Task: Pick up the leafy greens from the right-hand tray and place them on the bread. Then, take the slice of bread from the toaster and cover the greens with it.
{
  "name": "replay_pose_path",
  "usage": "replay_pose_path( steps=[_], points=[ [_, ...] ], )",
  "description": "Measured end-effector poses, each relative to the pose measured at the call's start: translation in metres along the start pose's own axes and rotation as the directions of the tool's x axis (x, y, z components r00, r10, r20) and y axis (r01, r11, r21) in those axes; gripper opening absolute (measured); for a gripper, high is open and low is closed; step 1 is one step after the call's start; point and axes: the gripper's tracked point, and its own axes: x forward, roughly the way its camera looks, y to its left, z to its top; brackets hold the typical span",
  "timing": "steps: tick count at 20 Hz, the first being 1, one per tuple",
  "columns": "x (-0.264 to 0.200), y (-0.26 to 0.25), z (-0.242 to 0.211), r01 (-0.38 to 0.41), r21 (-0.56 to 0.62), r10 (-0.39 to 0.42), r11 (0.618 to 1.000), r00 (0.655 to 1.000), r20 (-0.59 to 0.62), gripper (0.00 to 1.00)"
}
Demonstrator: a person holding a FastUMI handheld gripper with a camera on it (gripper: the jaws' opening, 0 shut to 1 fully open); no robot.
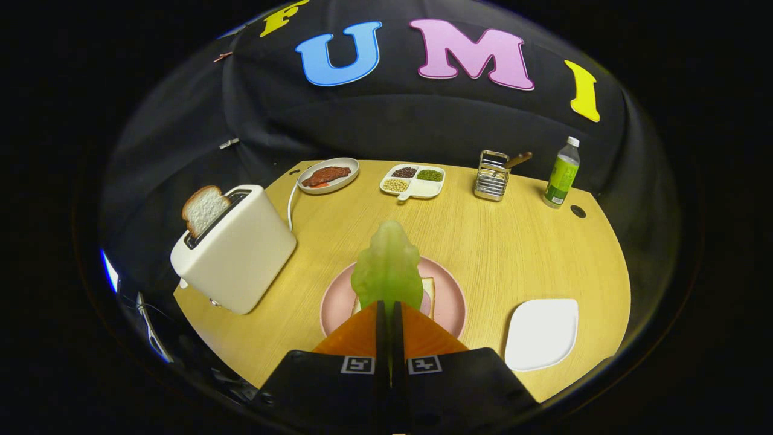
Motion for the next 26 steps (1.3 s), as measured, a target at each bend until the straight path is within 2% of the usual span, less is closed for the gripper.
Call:
replay_pose_path(
  steps=[11, 13, 17, 18, 21, 22, 23, 24, 25, 26],
  points=[
    [0.037, 0.0, -0.023, 0.037, -0.017, -0.038, 0.999, 0.995, -0.087, 0.05],
    [0.041, -0.003, -0.027, 0.051, -0.023, -0.053, 0.998, 0.993, -0.103, 0.07],
    [0.044, -0.01, -0.024, 0.087, -0.012, -0.088, 0.996, 0.991, -0.102, 0.19],
    [0.045, -0.011, -0.022, 0.095, -0.002, -0.094, 0.996, 0.99, -0.1, 0.25],
    [0.041, -0.014, -0.015, 0.108, 0.006, -0.107, 0.994, 0.99, -0.09, 0.71],
    [0.037, -0.011, -0.01, 0.103, 0.009, -0.102, 0.995, 0.992, -0.078, 0.8],
    [0.033, -0.009, -0.005, 0.098, 0.011, -0.097, 0.995, 0.993, -0.064, 0.85],
    [0.029, -0.006, 0.001, 0.094, 0.009, -0.093, 0.996, 0.994, -0.047, 0.96],
    [0.023, -0.002, 0.009, 0.088, 0.004, -0.088, 0.996, 0.996, -0.025, 1.0],
    [0.017, 0.002, 0.017, 0.082, -0.004, -0.082, 0.997, 0.997, -0.002, 1.0]
  ],
)
